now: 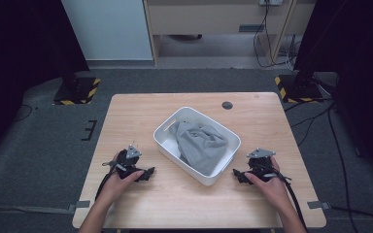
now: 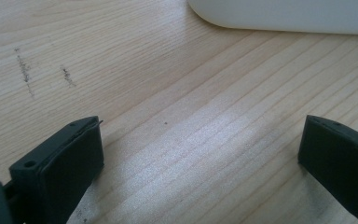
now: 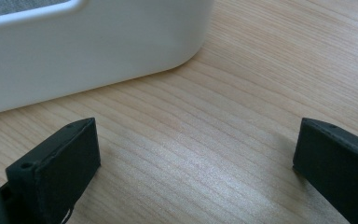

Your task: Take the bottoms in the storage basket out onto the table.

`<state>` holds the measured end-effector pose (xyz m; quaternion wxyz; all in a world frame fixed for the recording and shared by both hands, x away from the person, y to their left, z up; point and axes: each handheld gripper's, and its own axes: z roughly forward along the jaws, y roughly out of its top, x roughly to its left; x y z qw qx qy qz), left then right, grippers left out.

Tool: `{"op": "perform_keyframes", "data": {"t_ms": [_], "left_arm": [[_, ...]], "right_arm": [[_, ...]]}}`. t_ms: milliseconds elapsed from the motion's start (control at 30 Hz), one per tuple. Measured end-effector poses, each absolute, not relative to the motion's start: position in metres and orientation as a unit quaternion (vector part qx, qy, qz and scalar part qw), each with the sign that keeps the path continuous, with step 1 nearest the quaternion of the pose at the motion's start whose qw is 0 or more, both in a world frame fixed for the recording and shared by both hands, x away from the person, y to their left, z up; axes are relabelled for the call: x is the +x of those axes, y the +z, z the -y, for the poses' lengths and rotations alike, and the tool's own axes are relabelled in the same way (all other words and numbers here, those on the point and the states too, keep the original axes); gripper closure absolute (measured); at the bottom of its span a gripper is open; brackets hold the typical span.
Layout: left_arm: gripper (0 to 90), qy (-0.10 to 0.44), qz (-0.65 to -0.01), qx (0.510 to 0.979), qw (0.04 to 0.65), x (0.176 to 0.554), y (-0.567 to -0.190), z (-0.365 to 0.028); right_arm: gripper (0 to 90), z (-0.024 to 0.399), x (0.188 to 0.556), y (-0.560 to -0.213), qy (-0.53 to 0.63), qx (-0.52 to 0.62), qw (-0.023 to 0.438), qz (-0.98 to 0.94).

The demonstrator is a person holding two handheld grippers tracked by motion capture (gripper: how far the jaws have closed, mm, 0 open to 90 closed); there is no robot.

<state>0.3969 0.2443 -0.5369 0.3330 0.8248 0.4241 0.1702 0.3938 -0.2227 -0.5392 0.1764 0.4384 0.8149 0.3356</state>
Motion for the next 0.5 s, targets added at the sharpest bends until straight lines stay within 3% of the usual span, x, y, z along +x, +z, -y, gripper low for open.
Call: {"op": "perform_keyframes", "data": {"t_ms": [500], "left_arm": [[0.0, 0.168, -0.418, 0.828, 0.335, 0.3935, -0.5369, -0.2412]], "right_arm": [[4.3, 0.2242, 0.3906, -0.5384, 0.34, 0.446, 0.18, -0.808]]}}
